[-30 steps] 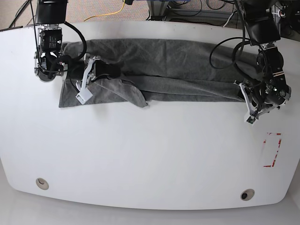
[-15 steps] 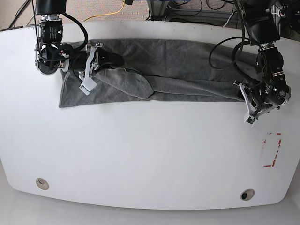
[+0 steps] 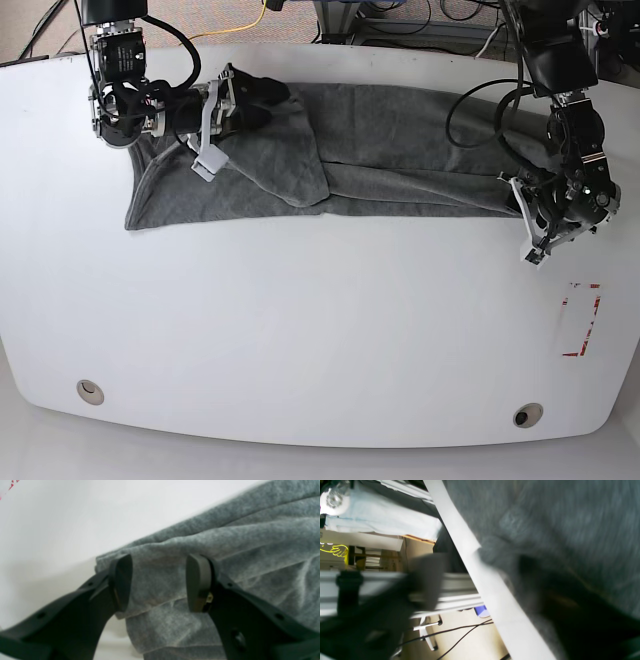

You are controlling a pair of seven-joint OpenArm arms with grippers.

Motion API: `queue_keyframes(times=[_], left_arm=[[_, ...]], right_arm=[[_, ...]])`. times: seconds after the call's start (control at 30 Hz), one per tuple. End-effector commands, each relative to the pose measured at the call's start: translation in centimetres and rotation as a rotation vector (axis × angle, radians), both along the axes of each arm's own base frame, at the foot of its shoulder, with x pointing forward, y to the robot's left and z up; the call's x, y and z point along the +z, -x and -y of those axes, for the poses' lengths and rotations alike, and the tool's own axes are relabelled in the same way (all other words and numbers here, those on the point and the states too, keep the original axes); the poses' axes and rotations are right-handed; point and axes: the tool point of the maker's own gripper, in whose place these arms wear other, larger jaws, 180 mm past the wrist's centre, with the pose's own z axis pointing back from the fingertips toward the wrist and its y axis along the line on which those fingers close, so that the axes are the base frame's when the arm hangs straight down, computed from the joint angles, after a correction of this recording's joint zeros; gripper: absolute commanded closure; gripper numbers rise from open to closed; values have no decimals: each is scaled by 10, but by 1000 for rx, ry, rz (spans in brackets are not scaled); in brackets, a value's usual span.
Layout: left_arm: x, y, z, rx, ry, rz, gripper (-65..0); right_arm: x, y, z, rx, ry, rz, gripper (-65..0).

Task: Layout the t-shirt on the table in an organized manner, then fold the t-shirt properly
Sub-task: 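Fold the grasped end with the right gripper inward over the shirt body, then move the left gripper to the shirt's other end and grasp it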

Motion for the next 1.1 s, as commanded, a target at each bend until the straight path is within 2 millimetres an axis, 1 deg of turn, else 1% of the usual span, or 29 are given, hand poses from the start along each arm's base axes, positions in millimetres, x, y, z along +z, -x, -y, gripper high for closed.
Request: queue_keyframes(times=[0.0,0.03,0.1,0.2,0.27,0.33,0.37,0.4,0.53,0.67,0.87,0.97,1.07], left_arm=[[16,-12,-3,-6,-7,55,-318],[17,-12,-3,-6,-8,58,-318],[22,-15,-3,-11,-14,76,-318],[30,-16,-1,-21,-27,102,-318],[39,-18,0,-28,-37,129,-318],[47,-20,2,-36,-47,154,-318],[48,-19,2,-38,-50,158,-318],[50,-17,6,-44,-50,168,-318],[63,-14,15,-63,-60,216,-318],[66,-5,18,-77,-75,227,-318],[54,11,19,-77,-74,188,-318],[49,16,19,-78,-72,172,-318],[43,21,23,-72,-56,159,-318]], right_arm=[[10,-7,5,-32,-24,31,-626],[10,-7,7,-38,-23,31,-629],[10,-7,9,-48,-21,29,-606],[10,-8,12,-53,-12,34,-536],[11,-12,15,-61,-8,42,-477],[12,-15,23,-78,5,51,-436],[12,-16,24,-83,8,53,-426],[13,-19,28,-97,15,61,-407],[17,-34,41,-134,44,98,-401],[17,-45,59,-180,98,127,-401],[3,-51,86,-217,247,135,-403],[-2,-56,98,-238,318,151,-401],[-9,-57,108,-246,384,155,-395]])
